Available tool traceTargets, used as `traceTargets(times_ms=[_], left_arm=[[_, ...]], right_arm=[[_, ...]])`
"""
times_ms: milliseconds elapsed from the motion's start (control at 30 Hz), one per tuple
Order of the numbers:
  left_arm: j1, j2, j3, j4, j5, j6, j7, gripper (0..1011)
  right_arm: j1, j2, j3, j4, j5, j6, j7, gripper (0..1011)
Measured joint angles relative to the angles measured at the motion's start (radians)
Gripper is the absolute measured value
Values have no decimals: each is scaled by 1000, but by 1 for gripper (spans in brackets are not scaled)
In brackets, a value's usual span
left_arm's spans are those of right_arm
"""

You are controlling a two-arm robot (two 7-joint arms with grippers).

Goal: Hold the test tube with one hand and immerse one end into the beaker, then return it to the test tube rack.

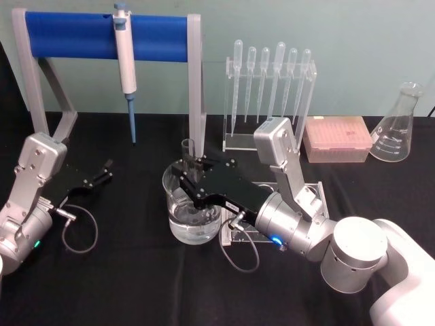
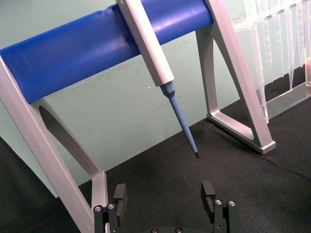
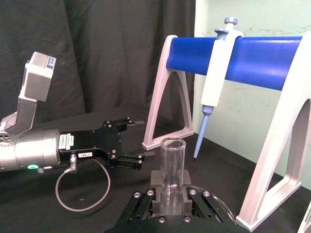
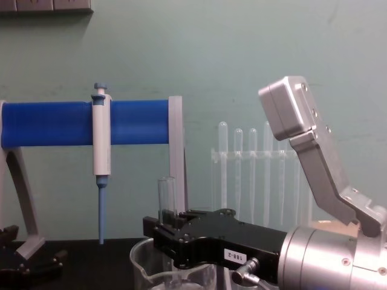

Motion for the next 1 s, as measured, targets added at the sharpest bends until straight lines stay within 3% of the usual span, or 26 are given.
traceTargets(times_ms=[1000], left_arm=[[0, 0, 0, 0, 0, 0, 0, 1000]], right_arm=[[0, 0, 0, 0, 0, 0, 0, 228]])
